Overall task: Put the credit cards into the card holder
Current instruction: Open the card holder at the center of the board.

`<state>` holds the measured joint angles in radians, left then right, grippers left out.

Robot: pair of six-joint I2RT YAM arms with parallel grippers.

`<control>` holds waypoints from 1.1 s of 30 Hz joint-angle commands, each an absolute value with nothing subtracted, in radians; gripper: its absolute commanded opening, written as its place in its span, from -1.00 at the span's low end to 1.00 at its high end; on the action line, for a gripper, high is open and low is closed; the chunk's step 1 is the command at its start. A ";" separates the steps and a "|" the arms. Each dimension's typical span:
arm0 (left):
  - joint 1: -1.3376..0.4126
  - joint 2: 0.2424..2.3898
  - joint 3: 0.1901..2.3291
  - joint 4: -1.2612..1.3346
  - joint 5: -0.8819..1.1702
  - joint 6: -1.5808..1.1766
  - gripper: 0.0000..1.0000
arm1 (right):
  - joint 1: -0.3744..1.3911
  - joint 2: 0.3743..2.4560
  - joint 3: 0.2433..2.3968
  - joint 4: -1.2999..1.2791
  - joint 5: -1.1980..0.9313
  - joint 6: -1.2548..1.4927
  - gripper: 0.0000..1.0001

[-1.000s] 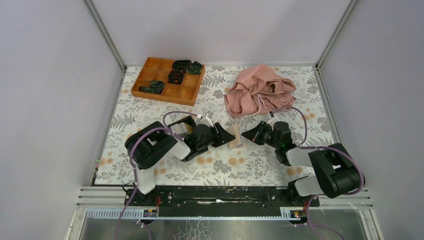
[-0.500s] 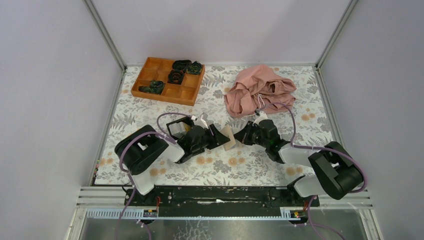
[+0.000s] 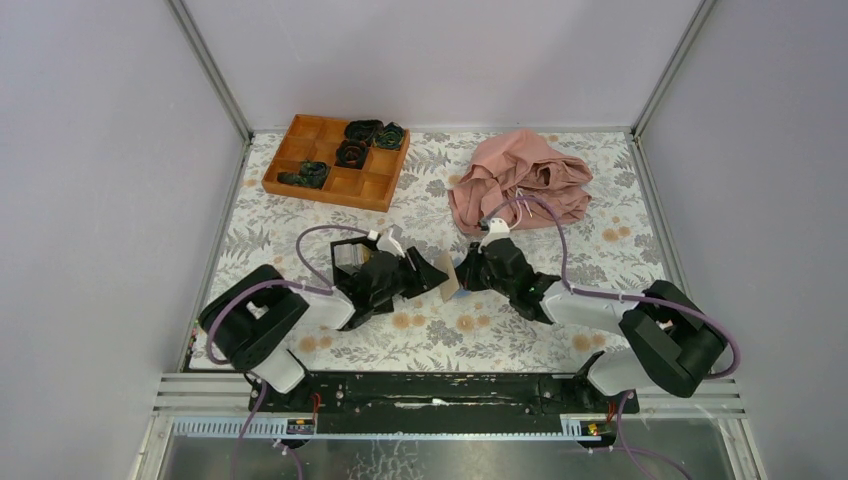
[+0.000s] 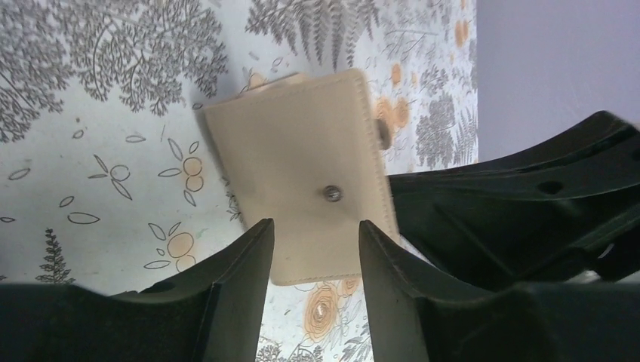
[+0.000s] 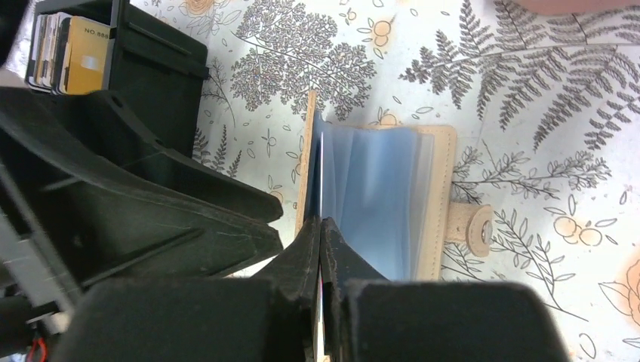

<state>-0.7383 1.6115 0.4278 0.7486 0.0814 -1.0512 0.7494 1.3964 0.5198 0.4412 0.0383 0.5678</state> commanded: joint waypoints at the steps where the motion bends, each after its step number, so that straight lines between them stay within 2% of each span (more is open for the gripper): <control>1: -0.733 1.509 0.417 0.669 0.012 -1.001 0.06 | 0.812 1.429 0.605 0.387 0.164 0.499 -1.00; 16: -0.731 1.212 0.403 0.460 -0.172 -0.956 0.08 | 1.034 1.585 0.827 0.176 0.529 0.424 -1.00; 26: -0.731 1.169 0.463 0.301 -0.266 -0.935 0.09 | 1.148 1.718 0.946 0.064 0.730 0.419 -1.00; 33: -0.726 1.190 0.521 0.241 -0.284 -0.905 0.08 | 1.189 1.766 0.963 0.051 0.779 0.416 -1.00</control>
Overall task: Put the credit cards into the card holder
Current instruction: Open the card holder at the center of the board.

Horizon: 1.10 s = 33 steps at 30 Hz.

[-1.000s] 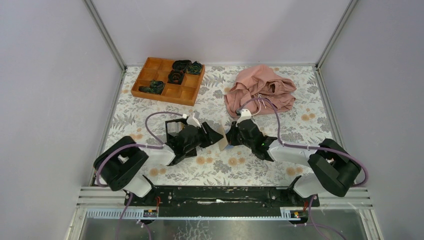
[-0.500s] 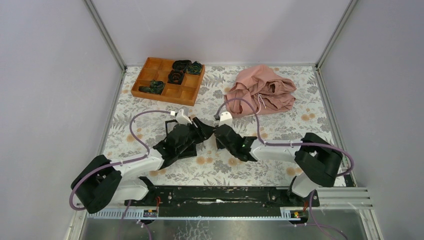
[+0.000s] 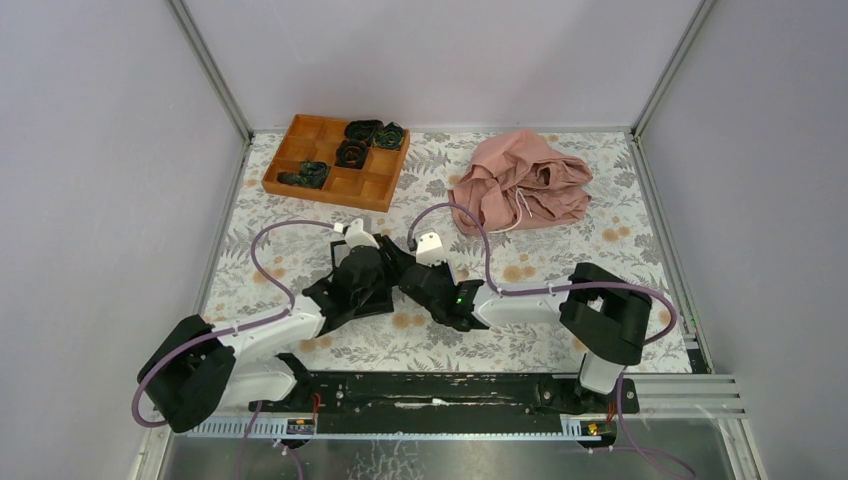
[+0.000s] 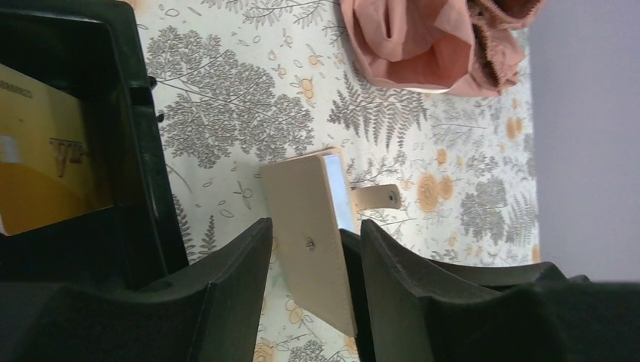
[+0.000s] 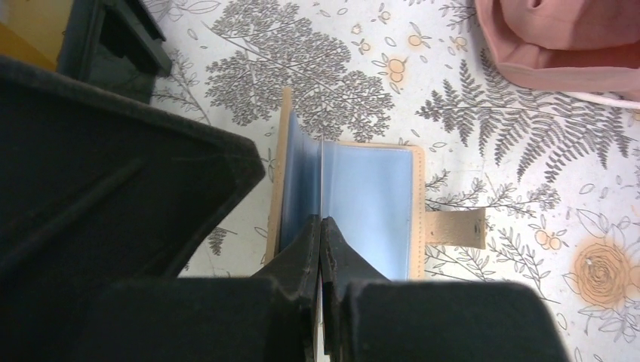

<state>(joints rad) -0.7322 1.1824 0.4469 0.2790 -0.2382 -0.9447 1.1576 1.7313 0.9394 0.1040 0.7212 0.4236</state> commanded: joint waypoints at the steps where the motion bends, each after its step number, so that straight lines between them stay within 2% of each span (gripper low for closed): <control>1: -0.726 1.203 0.540 0.222 -0.280 -0.897 0.08 | 1.193 1.769 0.964 0.053 0.781 0.415 -1.00; 10: -0.726 1.306 0.648 0.140 -0.256 -0.862 0.08 | 1.215 1.772 0.963 0.065 0.771 0.395 -1.00; 33: -0.727 1.362 0.778 0.075 -0.284 -0.818 0.08 | 1.267 1.789 0.974 0.104 0.752 0.372 -1.00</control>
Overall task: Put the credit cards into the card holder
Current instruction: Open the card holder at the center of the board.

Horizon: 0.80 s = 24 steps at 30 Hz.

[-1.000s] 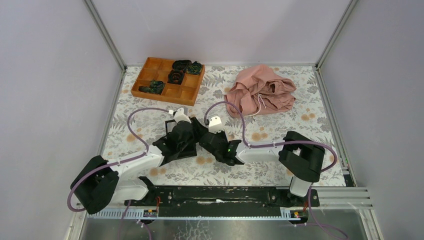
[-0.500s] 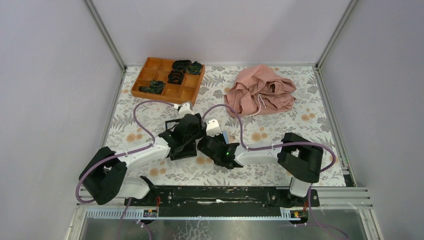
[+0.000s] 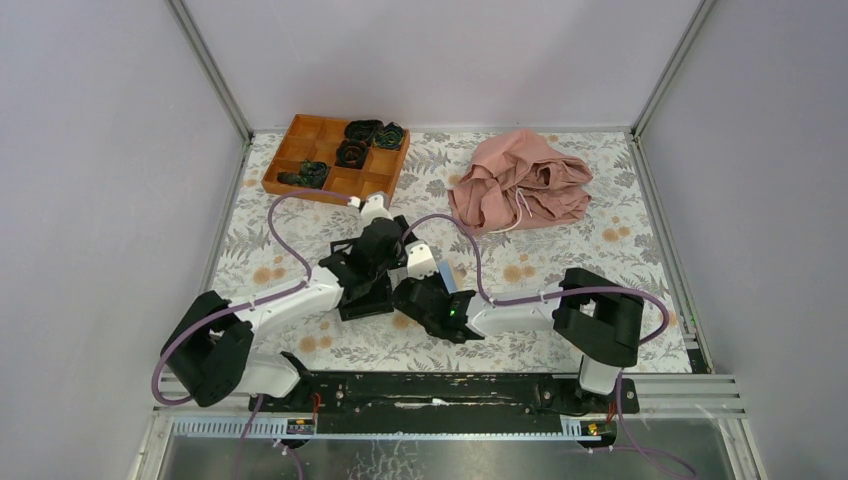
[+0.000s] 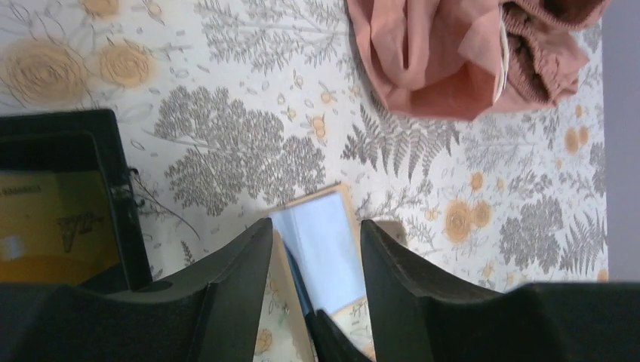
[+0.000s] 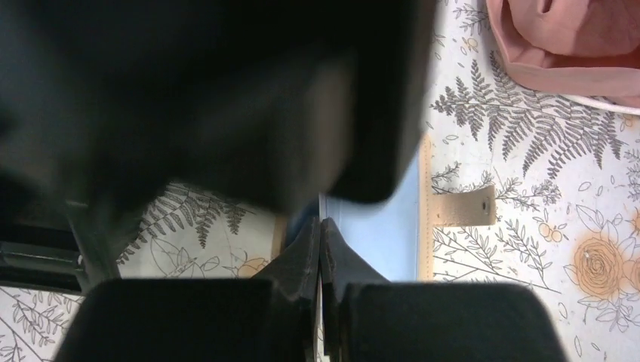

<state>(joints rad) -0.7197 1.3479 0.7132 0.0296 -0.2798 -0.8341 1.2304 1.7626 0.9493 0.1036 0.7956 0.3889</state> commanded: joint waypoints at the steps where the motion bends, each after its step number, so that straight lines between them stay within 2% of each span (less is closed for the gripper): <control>1: -0.727 1.367 0.780 0.074 -0.285 -0.818 0.09 | 1.269 1.791 0.973 0.105 0.753 0.375 -1.00; 24: -0.727 1.512 0.820 0.090 -0.145 -0.832 0.06 | 1.272 1.718 0.847 0.181 0.768 0.437 -1.00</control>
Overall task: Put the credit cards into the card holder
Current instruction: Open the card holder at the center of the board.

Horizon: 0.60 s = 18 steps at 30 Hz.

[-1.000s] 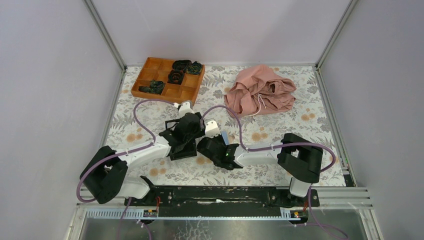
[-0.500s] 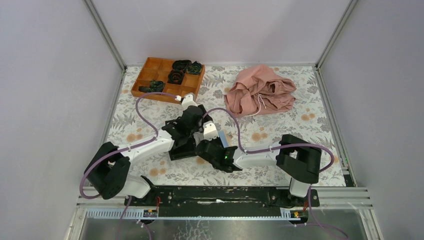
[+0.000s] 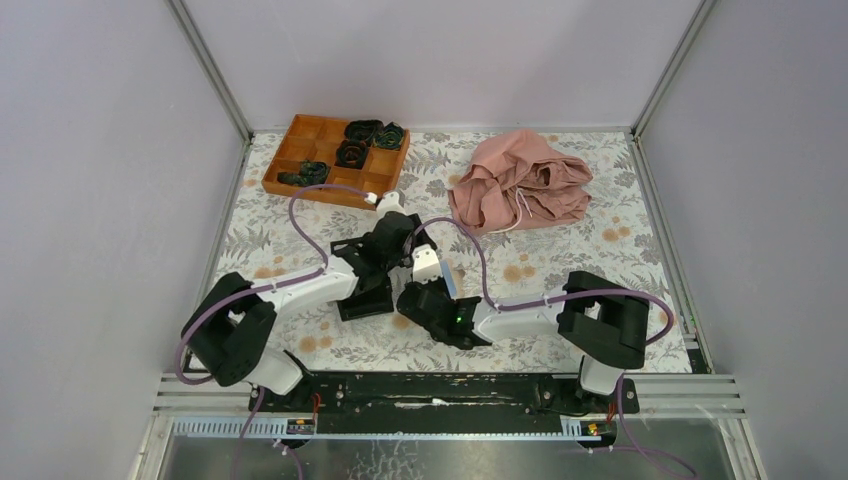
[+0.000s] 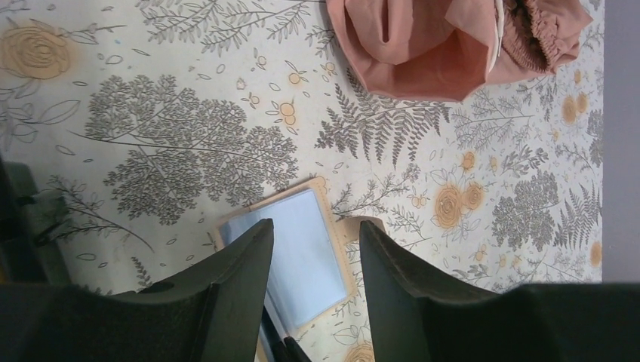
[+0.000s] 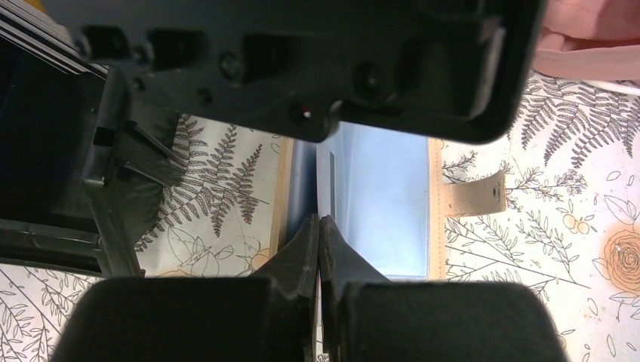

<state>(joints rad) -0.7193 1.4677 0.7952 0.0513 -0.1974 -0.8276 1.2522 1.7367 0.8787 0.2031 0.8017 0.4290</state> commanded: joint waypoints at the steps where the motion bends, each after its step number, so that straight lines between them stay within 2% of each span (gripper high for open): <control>1: -0.727 1.517 0.818 0.092 -0.141 -0.833 0.06 | 1.272 1.711 0.839 0.182 0.768 0.439 -1.00; 18: -0.749 1.540 0.773 -0.014 -0.171 -0.846 0.05 | 1.270 1.637 0.799 0.181 0.782 0.459 -1.00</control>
